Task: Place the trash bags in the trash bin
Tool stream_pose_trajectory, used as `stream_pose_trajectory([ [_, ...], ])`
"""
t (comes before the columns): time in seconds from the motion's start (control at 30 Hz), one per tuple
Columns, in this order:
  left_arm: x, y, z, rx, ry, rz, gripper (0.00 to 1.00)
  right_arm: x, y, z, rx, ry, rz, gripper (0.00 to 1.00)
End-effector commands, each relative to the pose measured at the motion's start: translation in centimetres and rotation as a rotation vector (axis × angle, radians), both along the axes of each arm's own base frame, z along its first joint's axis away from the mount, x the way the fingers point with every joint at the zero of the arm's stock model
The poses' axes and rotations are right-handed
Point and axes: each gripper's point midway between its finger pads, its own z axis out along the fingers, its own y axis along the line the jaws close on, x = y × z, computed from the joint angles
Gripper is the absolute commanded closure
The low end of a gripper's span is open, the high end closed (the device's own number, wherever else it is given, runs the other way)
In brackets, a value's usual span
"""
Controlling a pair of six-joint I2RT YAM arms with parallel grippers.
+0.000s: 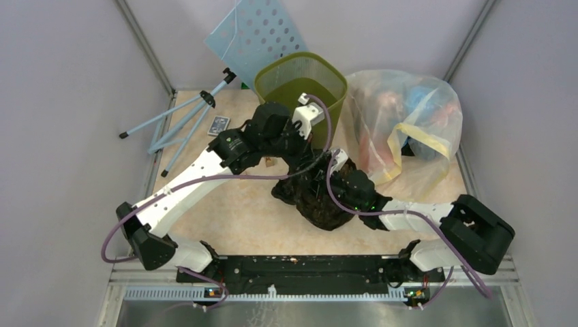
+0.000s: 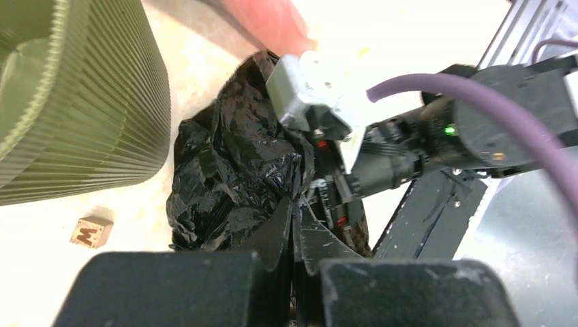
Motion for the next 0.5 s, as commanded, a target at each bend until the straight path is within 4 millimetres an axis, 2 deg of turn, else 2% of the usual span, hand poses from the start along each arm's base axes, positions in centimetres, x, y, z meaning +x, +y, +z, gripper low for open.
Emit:
stream_pose_trajectory([
  [0.0,-0.5,-0.6,5.6,-0.247,-0.078,0.011,1.00,-0.2,1.5,0.2,0.070,-0.006,0.041,0.85],
  [0.1,-1.2,-0.9,6.7,-0.353,-0.080,0.000,1.00,-0.3,2.8,-0.4,0.092,0.008,0.079,0.87],
  [0.17,-0.8,-0.4,7.2,-0.403,-0.083,0.036,1.00,-0.5,3.7,-1.1,0.098,0.027,0.098,0.89],
  [0.3,0.8,1.9,9.1,-0.494,-0.126,0.173,1.00,-1.4,4.8,-3.3,0.081,0.065,0.120,0.97],
  [0.47,2.3,5.0,12.8,-0.599,-0.193,0.275,1.00,-2.3,4.5,-7.0,-0.017,0.094,0.079,1.00],
])
